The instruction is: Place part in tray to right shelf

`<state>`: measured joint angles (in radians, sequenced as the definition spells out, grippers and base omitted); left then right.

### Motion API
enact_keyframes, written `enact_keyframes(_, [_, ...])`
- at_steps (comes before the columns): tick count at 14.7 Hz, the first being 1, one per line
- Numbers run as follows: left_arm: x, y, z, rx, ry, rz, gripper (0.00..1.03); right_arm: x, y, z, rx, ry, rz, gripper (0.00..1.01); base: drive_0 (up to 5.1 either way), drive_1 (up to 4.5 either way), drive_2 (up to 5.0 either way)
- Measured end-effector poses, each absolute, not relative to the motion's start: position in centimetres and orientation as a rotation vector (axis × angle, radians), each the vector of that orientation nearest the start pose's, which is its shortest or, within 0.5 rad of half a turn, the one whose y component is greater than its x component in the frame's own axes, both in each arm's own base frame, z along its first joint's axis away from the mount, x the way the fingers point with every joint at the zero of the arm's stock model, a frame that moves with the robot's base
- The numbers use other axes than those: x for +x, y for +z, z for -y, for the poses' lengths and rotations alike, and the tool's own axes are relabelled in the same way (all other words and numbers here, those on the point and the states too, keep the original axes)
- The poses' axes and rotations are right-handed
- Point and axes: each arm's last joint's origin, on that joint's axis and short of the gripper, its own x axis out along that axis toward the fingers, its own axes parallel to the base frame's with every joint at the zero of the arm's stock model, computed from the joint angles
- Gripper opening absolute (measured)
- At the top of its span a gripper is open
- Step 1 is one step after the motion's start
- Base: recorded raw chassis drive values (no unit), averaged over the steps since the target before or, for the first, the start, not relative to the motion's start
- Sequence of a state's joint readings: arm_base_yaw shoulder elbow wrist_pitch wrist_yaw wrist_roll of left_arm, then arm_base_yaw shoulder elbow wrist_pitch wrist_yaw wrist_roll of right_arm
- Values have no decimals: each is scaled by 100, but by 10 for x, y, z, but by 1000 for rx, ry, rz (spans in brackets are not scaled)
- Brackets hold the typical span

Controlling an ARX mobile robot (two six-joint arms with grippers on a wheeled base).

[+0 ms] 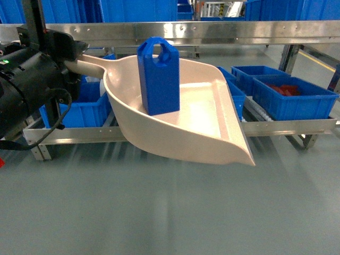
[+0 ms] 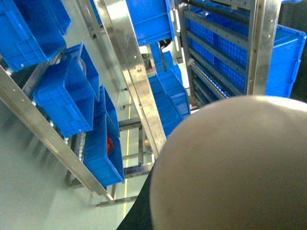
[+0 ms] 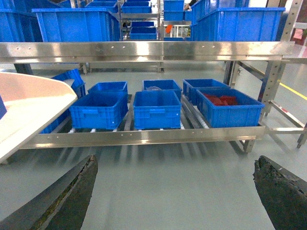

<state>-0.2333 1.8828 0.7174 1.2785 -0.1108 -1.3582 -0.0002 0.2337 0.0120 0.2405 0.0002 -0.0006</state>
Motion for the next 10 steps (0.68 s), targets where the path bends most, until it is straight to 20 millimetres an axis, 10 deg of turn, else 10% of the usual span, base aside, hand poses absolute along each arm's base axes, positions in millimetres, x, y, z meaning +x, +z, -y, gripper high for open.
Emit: enact_keyframes(10, [340, 164, 76, -1374, -176, 14, 12, 112, 171, 0, -1, 0, 18, 98, -9, -9, -9])
